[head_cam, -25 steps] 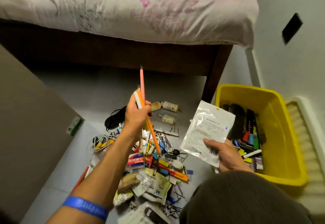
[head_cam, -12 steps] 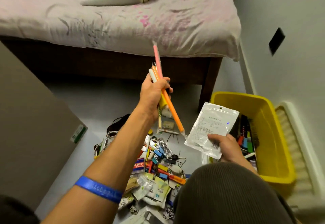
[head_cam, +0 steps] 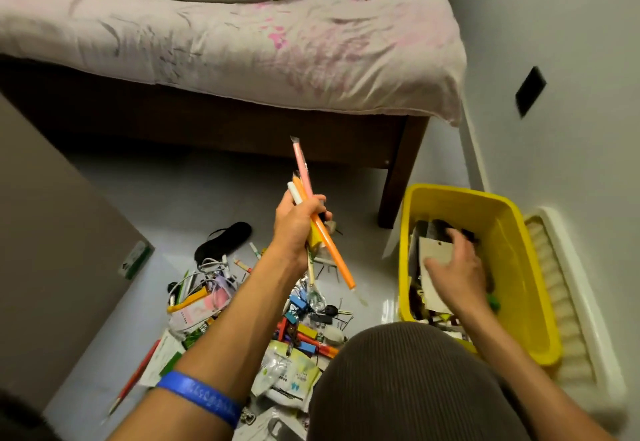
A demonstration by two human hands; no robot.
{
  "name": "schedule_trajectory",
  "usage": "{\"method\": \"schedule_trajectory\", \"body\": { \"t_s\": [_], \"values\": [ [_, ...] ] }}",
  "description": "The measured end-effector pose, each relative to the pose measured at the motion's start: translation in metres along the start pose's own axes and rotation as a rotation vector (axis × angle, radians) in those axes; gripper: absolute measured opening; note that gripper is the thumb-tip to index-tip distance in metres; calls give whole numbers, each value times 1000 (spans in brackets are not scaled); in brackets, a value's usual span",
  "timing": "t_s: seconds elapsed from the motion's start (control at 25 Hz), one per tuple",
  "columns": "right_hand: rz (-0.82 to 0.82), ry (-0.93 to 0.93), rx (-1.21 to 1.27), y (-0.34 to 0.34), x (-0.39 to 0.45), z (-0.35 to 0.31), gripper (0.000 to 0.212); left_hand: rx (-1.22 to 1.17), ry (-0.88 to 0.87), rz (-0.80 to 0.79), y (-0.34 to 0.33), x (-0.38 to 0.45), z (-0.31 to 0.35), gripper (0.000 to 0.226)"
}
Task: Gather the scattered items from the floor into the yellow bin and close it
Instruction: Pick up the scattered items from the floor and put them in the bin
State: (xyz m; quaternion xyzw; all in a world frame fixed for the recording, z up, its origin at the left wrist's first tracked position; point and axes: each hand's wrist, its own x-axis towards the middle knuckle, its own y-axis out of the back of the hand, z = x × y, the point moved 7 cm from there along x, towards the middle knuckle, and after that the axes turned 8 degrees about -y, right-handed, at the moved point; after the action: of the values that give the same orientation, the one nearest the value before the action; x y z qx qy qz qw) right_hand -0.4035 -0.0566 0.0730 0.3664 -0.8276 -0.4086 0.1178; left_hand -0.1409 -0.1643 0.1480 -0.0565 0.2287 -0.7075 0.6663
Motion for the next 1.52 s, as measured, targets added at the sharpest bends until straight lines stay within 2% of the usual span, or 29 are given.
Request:
{"method": "schedule_trajectory", "body": {
  "t_s": [0.04, 0.12, 0.16, 0.2, 0.28, 0.36, 0.48, 0.6, 0.68, 0.72, 0.84, 1.0, 1.12, 1.24, 1.32, 1.4, 1.52],
  "values": [
    [-186, 70, 136, -27, -17, -28, 72, -51, 7, 13, 3, 1, 5, 19],
    [-677, 124, 398, -84, -69, -84, 80, -160, 27, 14, 9, 0, 16, 17],
    [-870, 162, 448, -106, -94, -110, 79, -214, 36, -2, 13, 0, 22, 16],
    [-1013, 208, 469, -121, -114, -130, 72, -256, 40, -23, 19, 0, 28, 16],
    [-1145, 256, 477, -135, -132, -158, 44, -321, 41, -58, 36, 2, 40, 19],
    [-1111, 246, 453, -141, -129, -169, 16, -380, 40, -36, 60, 4, 45, 18],
    [-875, 229, 418, -132, -111, -168, 28, -452, 51, 141, 110, 11, 38, 15],
    [-541, 44, 458, -108, -77, -134, 32, -485, 79, 354, 175, 16, 23, 12],
    [-402, -24, 487, -88, -57, -113, 34, -338, 84, 459, 208, 16, 7, 15],
    [-385, -18, 464, -85, -51, -110, 33, -212, 90, 501, 222, 14, -3, 19],
    [-531, 40, 325, -106, -58, -120, 27, 217, 159, 587, 251, 6, -38, 23],
    [-755, 55, 161, -164, -77, -133, 25, 744, 210, 509, 285, 21, -67, 55],
    [-842, -6, 131, -199, -82, -120, 27, 1092, 97, 445, 291, 58, -70, 65],
    [-895, -110, 96, -225, -82, -92, 29, 1368, -8, 264, 290, 108, -81, 72],
    [-924, -156, 71, -237, -82, -74, 31, 1483, 82, 123, 304, 133, -97, 73],
    [-938, -178, 47, -244, -83, -62, 33, 1514, 200, 23, 323, 142, -112, 53],
    [-949, -217, 63, -249, -85, -54, 33, 1410, 256, 92, 330, 132, -114, 33]
  ]
}}
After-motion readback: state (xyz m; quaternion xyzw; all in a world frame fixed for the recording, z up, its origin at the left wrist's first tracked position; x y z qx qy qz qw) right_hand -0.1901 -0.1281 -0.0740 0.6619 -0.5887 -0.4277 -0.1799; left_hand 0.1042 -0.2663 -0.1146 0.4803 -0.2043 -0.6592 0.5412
